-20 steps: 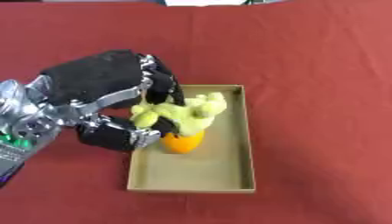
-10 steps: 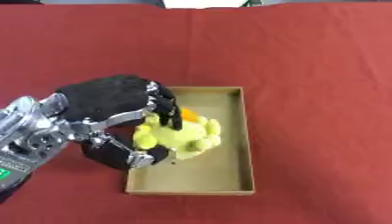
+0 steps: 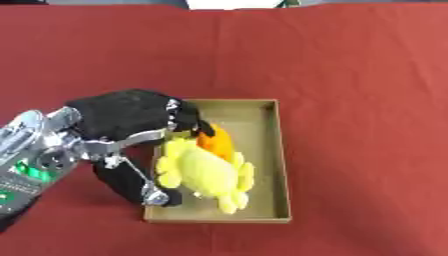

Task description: Pick up objects on the table and place them in the box.

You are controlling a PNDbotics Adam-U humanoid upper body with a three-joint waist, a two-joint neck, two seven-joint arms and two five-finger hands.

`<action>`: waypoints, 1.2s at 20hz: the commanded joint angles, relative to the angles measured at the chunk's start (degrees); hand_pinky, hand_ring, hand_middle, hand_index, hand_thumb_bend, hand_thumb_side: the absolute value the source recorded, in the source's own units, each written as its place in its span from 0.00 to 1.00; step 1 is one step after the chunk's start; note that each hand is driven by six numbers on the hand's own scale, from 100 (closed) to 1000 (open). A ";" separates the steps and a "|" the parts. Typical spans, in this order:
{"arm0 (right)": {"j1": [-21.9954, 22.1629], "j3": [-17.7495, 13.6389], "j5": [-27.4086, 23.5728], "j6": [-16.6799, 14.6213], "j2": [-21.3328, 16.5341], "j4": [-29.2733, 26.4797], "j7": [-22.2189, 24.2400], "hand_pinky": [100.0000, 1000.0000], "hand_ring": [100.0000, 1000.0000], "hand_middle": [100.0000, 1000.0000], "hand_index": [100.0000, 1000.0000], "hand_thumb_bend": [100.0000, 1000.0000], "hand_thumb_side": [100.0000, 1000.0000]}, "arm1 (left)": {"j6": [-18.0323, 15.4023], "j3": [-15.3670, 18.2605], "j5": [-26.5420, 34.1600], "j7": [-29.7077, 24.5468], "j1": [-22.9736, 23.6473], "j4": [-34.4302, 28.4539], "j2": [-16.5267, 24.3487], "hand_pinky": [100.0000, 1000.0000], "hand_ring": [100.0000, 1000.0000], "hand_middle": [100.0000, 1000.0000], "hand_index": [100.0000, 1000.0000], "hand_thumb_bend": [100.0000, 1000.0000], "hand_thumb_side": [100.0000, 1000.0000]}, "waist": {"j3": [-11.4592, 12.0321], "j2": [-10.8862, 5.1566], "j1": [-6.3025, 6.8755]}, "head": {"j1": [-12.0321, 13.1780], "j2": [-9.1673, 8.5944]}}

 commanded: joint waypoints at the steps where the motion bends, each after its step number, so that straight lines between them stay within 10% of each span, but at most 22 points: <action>1: -0.34 -0.79 0.25 -0.14 -1.32 -0.51 -0.13 0.72 0.69 0.66 0.85 0.02 0.96 | 0.54 2.12 0.11 0.55 -0.84 -2.51 0.97 0.70 0.70 0.62 0.84 0.49 0.19 | 0.05 -1.48 -0.11 | -0.01 -0.18; 8: 0.04 -1.30 0.02 -0.36 -1.84 -1.37 -1.03 0.72 0.70 0.66 0.85 0.02 0.94 | 0.28 8.94 3.51 11.76 -1.49 -2.99 1.63 0.69 0.69 0.61 0.82 0.22 0.30 | 0.45 -1.77 0.00 | -0.45 -0.03; 12: 0.38 -1.77 0.02 -1.69 -2.52 -1.56 -2.13 0.73 0.70 0.66 0.85 0.03 0.92 | 1.66 15.82 7.89 23.41 0.93 -2.99 3.57 0.69 0.69 0.62 0.83 0.18 0.55 | 0.88 -1.68 0.02 | -0.94 0.07; 24: 2.29 -1.78 0.95 -7.39 -3.25 -1.57 -4.43 0.73 0.71 0.67 0.85 0.02 0.90 | 1.56 33.80 16.85 50.41 10.94 -2.99 7.67 0.70 0.70 0.62 0.83 0.06 0.67 | 2.51 -1.13 -0.39 | -0.18 -0.95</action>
